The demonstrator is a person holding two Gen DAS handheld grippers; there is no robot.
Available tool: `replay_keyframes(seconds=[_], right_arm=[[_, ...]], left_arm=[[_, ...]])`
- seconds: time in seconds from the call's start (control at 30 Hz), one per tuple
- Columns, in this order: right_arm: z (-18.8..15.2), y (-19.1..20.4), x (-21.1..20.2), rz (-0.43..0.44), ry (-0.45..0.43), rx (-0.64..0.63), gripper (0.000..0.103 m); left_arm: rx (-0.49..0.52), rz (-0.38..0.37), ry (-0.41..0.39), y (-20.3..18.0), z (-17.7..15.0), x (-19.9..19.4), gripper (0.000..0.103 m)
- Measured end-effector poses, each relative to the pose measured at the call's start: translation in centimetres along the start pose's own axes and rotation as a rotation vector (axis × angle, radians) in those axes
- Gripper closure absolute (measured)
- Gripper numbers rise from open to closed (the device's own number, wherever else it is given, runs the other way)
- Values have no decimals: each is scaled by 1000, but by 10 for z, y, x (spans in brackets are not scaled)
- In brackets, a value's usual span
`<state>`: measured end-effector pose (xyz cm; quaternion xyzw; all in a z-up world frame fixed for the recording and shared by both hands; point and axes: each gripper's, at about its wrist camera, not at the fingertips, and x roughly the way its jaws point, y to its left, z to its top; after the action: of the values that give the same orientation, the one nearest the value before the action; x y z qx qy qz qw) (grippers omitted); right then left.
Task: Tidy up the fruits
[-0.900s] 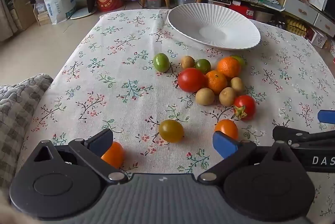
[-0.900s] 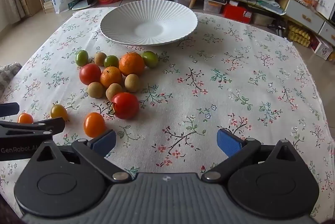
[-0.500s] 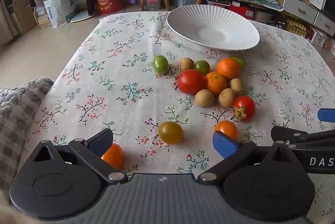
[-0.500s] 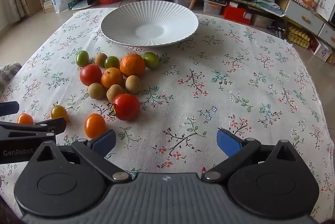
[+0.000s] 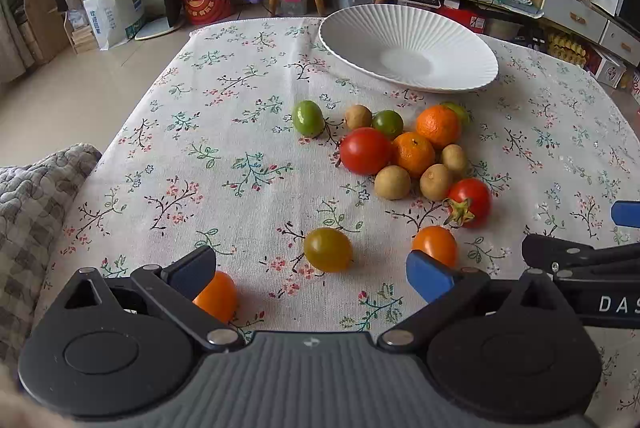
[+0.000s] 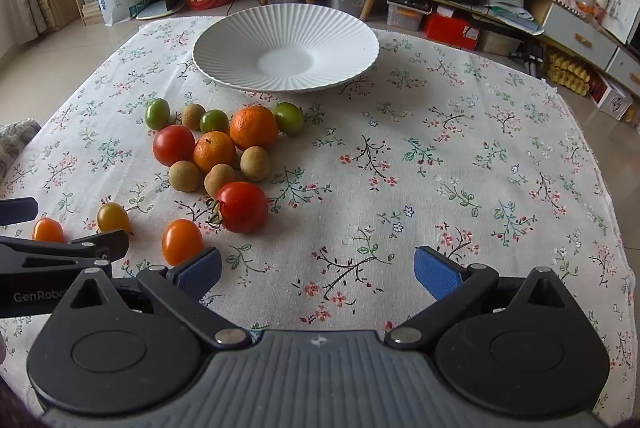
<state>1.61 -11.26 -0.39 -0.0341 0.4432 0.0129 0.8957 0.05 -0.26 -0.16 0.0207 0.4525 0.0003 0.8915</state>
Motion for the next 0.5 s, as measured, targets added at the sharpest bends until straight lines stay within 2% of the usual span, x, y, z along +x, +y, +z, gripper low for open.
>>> replay_keyframes(seconds=[0.5], right_arm=[[0, 0, 1, 10, 1, 8, 0]], left_arm=[[0, -3, 2, 0, -1, 1, 7]])
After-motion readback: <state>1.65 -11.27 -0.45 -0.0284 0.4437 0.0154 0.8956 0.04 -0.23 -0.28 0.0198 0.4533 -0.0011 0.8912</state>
